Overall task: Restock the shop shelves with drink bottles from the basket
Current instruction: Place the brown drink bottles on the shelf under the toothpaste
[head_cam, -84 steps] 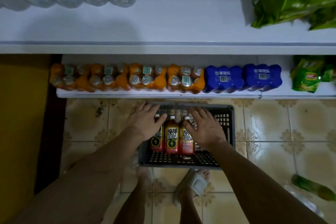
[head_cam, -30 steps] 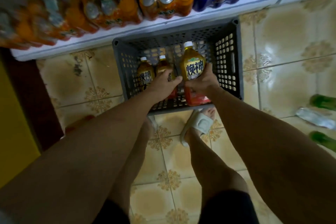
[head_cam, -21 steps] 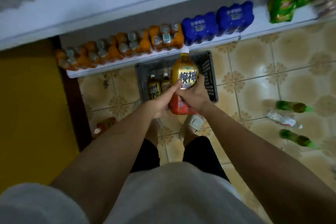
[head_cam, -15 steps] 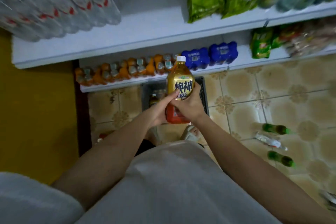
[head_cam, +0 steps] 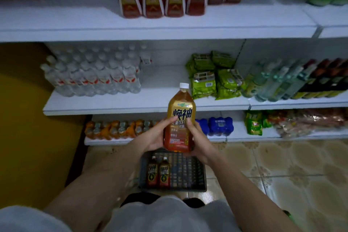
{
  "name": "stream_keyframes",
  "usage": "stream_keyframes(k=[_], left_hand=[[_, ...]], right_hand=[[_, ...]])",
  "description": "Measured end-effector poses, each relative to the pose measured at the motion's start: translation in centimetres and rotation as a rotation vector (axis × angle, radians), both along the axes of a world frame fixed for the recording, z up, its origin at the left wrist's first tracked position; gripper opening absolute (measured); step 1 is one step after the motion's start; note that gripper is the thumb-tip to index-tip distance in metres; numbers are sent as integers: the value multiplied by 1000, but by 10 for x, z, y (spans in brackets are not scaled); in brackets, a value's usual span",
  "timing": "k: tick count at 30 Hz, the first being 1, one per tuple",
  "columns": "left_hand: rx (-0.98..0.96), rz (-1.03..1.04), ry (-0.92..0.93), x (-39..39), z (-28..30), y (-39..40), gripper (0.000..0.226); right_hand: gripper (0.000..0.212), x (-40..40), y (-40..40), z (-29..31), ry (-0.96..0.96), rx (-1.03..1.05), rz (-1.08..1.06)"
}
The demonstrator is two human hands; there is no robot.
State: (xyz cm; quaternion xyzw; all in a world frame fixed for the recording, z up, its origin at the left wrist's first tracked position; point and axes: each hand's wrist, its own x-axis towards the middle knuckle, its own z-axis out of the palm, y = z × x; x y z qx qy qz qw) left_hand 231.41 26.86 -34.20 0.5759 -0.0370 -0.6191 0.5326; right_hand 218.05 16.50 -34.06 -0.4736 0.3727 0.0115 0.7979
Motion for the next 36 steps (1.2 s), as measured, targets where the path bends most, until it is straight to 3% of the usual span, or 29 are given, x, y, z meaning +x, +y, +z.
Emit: stream_keyframes(k=[8, 15, 20, 26, 36], left_hand=[[-128, 91, -32, 29, 47, -7, 64], [-224, 240, -173, 63, 97, 5, 73], [-220, 260, -300, 92, 131, 22, 100], [-269, 330, -328, 113, 173, 46, 72], [-436, 414, -426, 135, 248, 68, 64]], right_hand=[[56, 41, -11, 48, -93, -124, -61], [61, 92, -5, 106, -148, -266, 23], [63, 124, 7, 148, -179, -375, 96], [59, 152, 24, 192, -262, -422, 171], [71, 189, 49, 259, -423, -453, 174]])
